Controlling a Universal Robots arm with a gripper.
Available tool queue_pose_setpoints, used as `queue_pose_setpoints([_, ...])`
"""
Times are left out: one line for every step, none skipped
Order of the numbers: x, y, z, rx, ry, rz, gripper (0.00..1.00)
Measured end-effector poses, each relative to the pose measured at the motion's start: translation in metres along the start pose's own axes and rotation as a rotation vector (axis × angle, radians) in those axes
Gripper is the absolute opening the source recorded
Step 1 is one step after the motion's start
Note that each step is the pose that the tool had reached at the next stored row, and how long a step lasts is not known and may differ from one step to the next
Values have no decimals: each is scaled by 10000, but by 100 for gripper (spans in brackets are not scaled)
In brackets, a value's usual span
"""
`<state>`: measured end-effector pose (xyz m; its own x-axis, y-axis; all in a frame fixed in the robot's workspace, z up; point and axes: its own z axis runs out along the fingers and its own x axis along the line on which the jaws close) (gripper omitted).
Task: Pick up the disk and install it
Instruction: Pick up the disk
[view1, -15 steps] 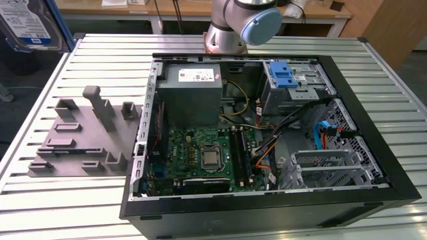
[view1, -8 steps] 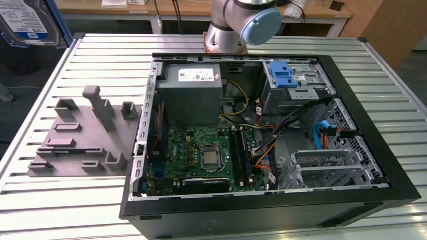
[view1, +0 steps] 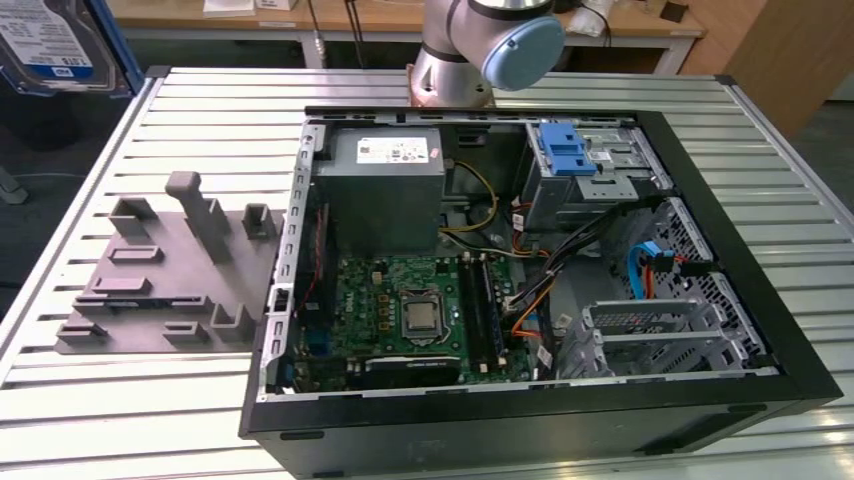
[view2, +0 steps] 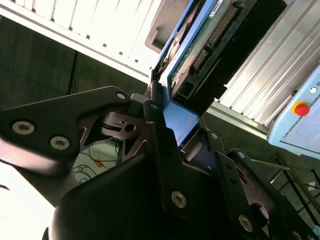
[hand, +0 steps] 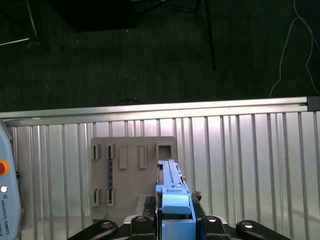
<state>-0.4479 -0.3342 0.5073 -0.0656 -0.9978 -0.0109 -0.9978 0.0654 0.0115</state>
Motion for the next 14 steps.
queue_pose_setpoints([13, -1, 0, 0, 0, 0, 36])
queue_pose_setpoints([26, -2, -1, -1, 0, 1, 36])
queue_pose_setpoints([46, -3, -1, -1, 0, 1, 36])
queue_pose_setpoints([68, -5, -1, 0, 0, 0, 36])
queue_pose_setpoints([94, -6, -1, 0, 0, 0, 36])
queue_pose_setpoints([121, -8, -2, -2, 1, 0, 36])
queue_pose_setpoints([149, -10, -2, -2, 1, -1, 36])
queue_pose_setpoints([177, -12, -2, -1, 0, 0, 36])
queue_pose_setpoints([202, -13, -2, 0, 0, 0, 36])
queue_pose_setpoints([219, -14, -3, -1, 0, 0, 36])
queue_pose_setpoints([223, -15, -3, -1, 1, 0, 36])
queue_pose_setpoints([222, -15, -3, -1, 0, 1, 36])
queue_pose_setpoints([223, -15, -3, 0, 0, 2, 36])
queue_pose_setpoints([223, -15, -3, 0, 0, 2, 36])
